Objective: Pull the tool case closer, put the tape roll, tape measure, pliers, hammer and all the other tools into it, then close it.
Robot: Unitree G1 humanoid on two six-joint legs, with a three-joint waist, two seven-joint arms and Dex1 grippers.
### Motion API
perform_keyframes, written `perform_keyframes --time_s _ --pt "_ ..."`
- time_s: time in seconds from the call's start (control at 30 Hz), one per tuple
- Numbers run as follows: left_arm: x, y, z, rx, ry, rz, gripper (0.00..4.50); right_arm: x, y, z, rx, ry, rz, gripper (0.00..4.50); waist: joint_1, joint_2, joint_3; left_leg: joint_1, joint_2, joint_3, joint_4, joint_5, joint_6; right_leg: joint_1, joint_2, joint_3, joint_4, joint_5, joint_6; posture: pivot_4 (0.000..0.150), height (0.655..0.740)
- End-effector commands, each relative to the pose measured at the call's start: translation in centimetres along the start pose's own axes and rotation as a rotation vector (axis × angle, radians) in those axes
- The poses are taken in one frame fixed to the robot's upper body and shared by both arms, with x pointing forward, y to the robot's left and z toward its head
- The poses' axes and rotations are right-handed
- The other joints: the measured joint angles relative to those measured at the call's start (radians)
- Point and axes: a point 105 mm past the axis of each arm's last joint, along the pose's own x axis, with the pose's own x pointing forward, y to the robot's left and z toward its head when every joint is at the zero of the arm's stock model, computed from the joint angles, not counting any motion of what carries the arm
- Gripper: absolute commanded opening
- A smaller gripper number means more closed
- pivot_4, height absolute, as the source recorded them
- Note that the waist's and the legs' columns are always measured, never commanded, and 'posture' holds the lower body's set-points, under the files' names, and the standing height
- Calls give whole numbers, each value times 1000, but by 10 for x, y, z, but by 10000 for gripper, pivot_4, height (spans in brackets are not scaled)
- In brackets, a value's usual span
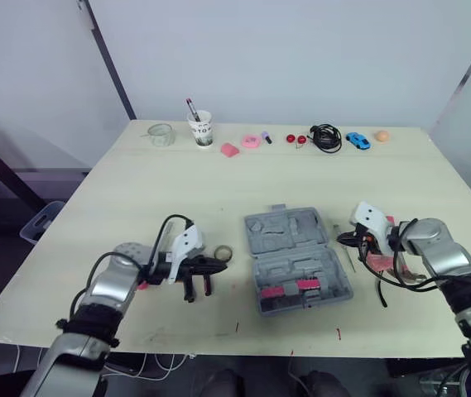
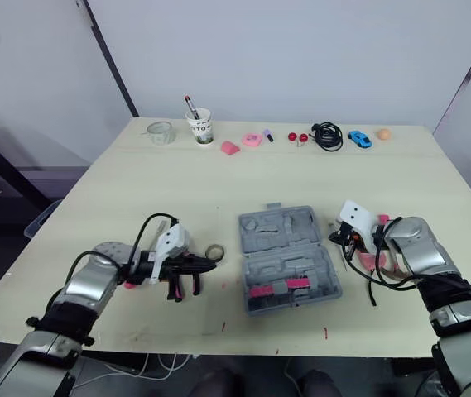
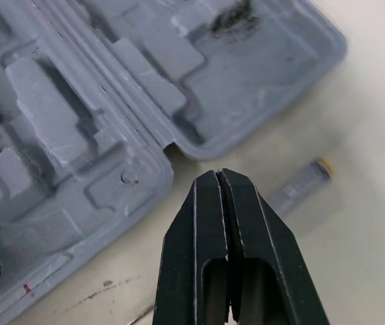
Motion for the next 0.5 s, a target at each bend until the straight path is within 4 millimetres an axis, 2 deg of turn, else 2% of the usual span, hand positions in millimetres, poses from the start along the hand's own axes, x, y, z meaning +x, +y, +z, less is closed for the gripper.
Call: perform_keyframes --time_s 0.03,0.5 --pt "7 6 5 36 19 -3 594 3 -3 5 -37 15 5 0 0 0 0 0 0 0 1 0 0 0 0 1 0 0 0 1500 7400" --pt "26 8 1 65 64 -48 594 27 1 3 -68 40 32 0 -2 0 0 -1 0 1 1 0 0 -1 1 2 1 0 0 1500 7400"
